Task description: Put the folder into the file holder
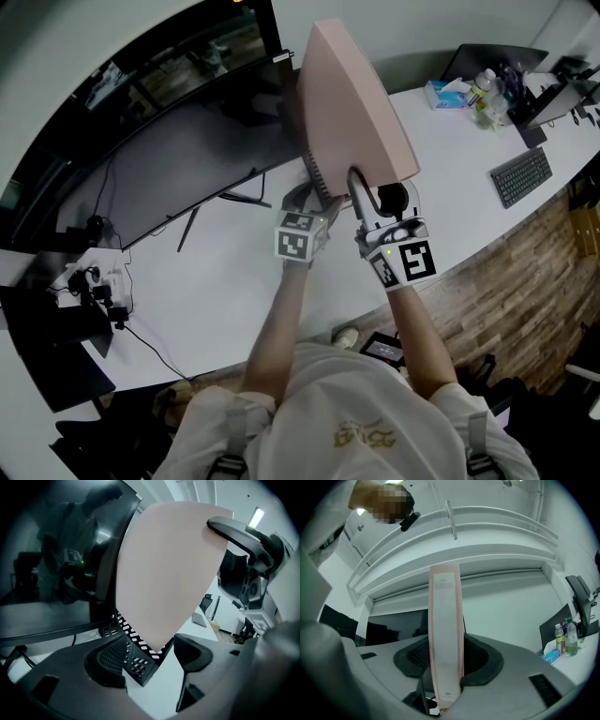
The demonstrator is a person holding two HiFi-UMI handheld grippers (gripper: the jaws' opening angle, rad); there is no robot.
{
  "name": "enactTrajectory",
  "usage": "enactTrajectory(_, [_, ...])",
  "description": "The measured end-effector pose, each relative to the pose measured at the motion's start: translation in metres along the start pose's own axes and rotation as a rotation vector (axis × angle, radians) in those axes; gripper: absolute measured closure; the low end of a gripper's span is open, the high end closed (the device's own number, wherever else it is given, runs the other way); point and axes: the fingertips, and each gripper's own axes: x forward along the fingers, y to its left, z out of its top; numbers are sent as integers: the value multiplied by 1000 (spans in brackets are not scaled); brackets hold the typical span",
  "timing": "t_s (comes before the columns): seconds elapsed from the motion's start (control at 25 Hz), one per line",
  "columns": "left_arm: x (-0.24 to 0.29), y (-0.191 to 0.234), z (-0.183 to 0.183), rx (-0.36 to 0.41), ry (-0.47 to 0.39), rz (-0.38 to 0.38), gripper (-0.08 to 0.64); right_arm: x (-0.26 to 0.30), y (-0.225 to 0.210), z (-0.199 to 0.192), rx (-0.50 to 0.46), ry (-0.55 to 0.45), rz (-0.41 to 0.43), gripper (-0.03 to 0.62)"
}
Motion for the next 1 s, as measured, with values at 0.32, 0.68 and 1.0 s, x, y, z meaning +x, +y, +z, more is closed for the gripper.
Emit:
enactTrajectory(0.32, [8,0,-15,-8,42,-7,232,3,-5,-16,2,41,-9,400])
enactTrajectory(0.68, [13,4,-25,-32,58,-5,221,10,-12,-29,27,67,-12,399])
enactTrajectory(1.0, [13,4,-24,-36,56,-11,210,16,-19,-46,51,113,-22,403])
